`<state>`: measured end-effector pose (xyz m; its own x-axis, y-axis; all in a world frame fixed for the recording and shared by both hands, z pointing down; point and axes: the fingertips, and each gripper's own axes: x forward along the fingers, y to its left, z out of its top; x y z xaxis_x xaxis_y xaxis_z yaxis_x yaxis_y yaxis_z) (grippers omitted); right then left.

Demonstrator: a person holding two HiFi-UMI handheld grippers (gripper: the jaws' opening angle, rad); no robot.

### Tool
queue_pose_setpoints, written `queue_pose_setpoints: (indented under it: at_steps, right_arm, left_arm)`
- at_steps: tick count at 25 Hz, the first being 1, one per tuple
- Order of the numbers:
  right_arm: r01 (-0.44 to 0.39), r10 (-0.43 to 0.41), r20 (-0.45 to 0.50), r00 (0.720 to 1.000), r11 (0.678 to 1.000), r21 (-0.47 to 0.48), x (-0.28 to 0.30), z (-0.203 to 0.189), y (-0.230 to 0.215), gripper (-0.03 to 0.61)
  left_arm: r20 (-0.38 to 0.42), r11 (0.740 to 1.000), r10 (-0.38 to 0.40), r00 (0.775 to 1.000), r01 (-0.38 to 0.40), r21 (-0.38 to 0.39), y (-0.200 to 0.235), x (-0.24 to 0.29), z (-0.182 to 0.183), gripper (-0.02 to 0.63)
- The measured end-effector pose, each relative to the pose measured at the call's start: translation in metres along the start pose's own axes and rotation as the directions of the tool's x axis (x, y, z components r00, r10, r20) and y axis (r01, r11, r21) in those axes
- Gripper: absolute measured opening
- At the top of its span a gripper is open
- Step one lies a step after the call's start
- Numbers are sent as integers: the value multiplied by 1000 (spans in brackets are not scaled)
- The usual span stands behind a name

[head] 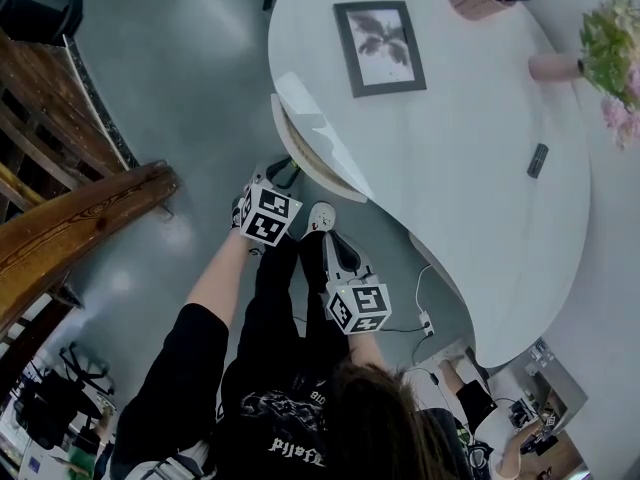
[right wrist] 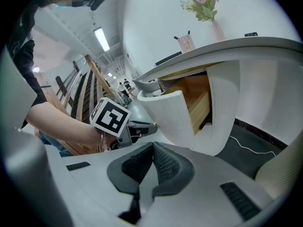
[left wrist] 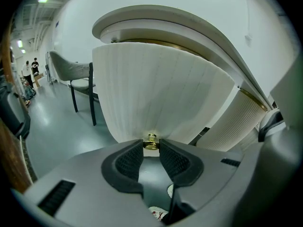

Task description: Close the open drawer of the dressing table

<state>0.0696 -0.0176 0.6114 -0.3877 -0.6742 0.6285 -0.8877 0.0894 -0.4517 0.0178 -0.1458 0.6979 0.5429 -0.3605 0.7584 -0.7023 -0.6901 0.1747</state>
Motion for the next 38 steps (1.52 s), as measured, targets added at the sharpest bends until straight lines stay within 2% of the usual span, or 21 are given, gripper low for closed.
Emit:
queue_pose_setpoints:
  at_steps: [6, 15, 19, 24, 38]
  right_arm:
    - [5, -5, 10, 1000, 1000, 3, 0, 5, -4, 26]
    - [9, -9, 46, 999, 1000, 4, 3, 20, -10, 26]
    - [16, -17, 60, 998, 1000, 10, 6, 27, -14, 26]
    - [30, -30, 71, 997, 1000, 10, 7, 35, -20, 26]
    - [57, -58, 88, 994, 998, 12, 21, 50, -26, 26]
  left_arm:
    - [6, 1000, -8, 1000, 8, 18, -1, 6, 8, 118]
    - [38, 1000, 4, 999, -4, -3, -3, 16, 20, 118]
    - [54, 1000, -16, 998, 16, -3, -3, 21, 28, 118]
    - [31, 1000, -24, 999, 24, 3, -6, 25, 30, 118]
    - [88, 999, -53, 995, 53, 3, -7, 41, 54, 118]
